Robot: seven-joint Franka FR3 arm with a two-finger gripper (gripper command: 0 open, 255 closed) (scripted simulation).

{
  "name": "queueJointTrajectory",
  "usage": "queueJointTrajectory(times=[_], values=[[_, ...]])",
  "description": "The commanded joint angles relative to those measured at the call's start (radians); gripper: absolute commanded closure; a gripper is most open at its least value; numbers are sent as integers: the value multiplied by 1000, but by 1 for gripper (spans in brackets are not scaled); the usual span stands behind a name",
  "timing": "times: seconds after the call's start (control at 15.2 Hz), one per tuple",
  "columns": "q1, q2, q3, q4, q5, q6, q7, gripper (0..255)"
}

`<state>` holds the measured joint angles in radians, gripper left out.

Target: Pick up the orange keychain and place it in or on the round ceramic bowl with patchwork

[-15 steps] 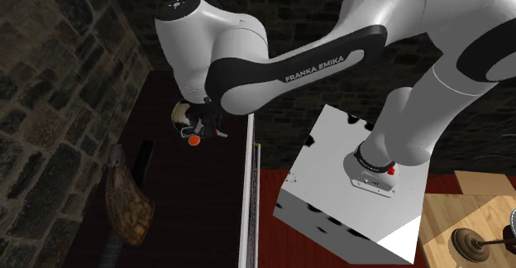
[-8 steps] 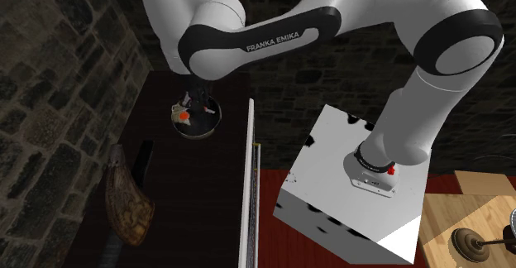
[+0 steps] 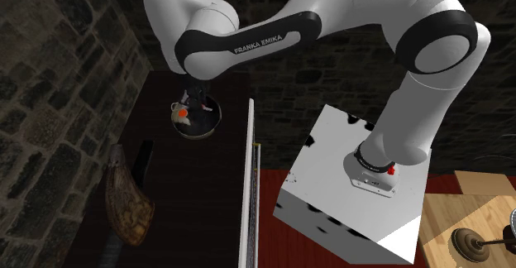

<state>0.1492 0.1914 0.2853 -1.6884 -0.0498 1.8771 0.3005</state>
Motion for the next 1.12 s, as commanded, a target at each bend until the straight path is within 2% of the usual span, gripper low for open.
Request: queueJointTrajectory(times=[0.0, 0.46, 0.99, 1.06], values=[[0, -2, 0, -27, 0, 26, 1, 255], [0, 20, -2, -102, -8, 122, 6, 255], [0, 20, -2, -102, -8, 122, 6, 255], [0, 20, -2, -102, -8, 122, 6, 0]])
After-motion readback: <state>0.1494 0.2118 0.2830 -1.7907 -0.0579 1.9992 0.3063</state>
